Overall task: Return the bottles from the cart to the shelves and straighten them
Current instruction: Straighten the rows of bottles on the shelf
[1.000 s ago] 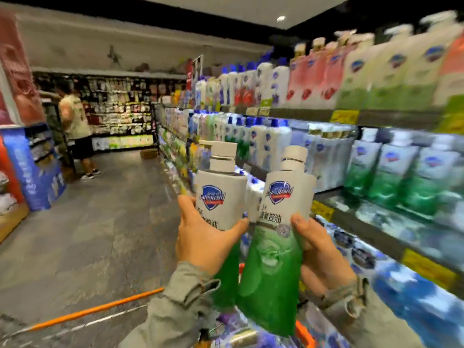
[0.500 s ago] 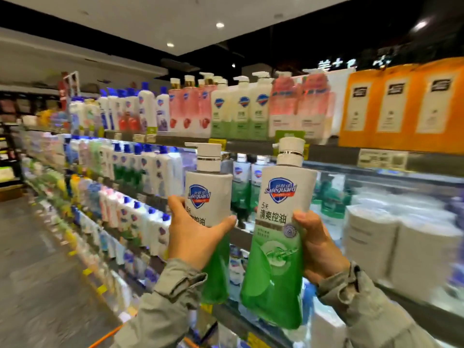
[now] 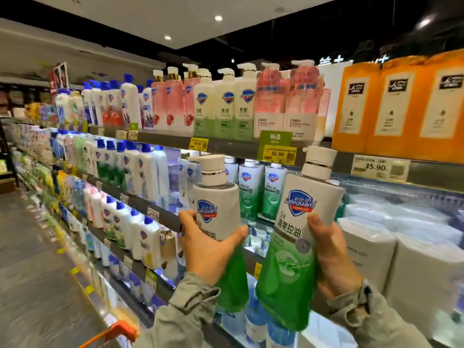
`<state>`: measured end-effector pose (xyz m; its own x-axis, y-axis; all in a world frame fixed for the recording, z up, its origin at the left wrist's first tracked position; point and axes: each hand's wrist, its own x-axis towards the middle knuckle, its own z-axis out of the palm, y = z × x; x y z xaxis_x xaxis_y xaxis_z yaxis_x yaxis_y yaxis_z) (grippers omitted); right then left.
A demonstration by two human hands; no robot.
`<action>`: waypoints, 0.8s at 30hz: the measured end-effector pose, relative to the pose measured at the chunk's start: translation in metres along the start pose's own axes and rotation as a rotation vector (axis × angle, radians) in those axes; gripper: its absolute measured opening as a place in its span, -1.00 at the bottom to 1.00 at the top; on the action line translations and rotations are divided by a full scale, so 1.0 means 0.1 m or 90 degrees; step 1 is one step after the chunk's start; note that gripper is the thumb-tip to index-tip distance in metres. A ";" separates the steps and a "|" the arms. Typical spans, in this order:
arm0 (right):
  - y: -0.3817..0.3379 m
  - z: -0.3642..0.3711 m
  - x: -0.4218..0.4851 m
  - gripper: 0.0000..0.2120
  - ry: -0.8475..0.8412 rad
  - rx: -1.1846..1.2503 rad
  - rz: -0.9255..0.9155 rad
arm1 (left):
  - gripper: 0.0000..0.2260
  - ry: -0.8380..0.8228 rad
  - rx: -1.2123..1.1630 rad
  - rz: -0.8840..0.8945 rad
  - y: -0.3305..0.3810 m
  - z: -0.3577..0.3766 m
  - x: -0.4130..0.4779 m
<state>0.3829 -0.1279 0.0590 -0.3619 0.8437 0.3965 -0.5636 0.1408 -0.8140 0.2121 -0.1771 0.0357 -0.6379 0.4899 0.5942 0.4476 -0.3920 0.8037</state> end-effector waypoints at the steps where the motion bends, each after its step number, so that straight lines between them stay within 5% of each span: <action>1: 0.03 -0.03 0.04 0.00 0.008 -0.022 -0.011 | -0.32 0.003 -0.002 0.005 -0.02 0.04 0.02; 9: 0.29 -0.16 0.47 -0.26 0.052 -0.218 -0.146 | -0.34 -0.018 -0.122 0.046 -0.36 0.31 0.37; 13: 0.48 -0.09 0.77 -0.44 -0.010 -0.360 -0.266 | -0.34 -0.019 -0.144 0.065 -0.67 0.45 0.63; 24: 1.04 -0.36 1.26 -0.31 0.012 -0.401 -0.135 | -0.39 -0.021 -0.162 0.041 -1.41 0.92 1.03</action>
<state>0.3056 0.0115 0.0091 -0.2741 0.7724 0.5730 -0.0774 0.5762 -0.8137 0.1412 0.0003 -0.0141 -0.5904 0.4815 0.6477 0.3113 -0.6046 0.7332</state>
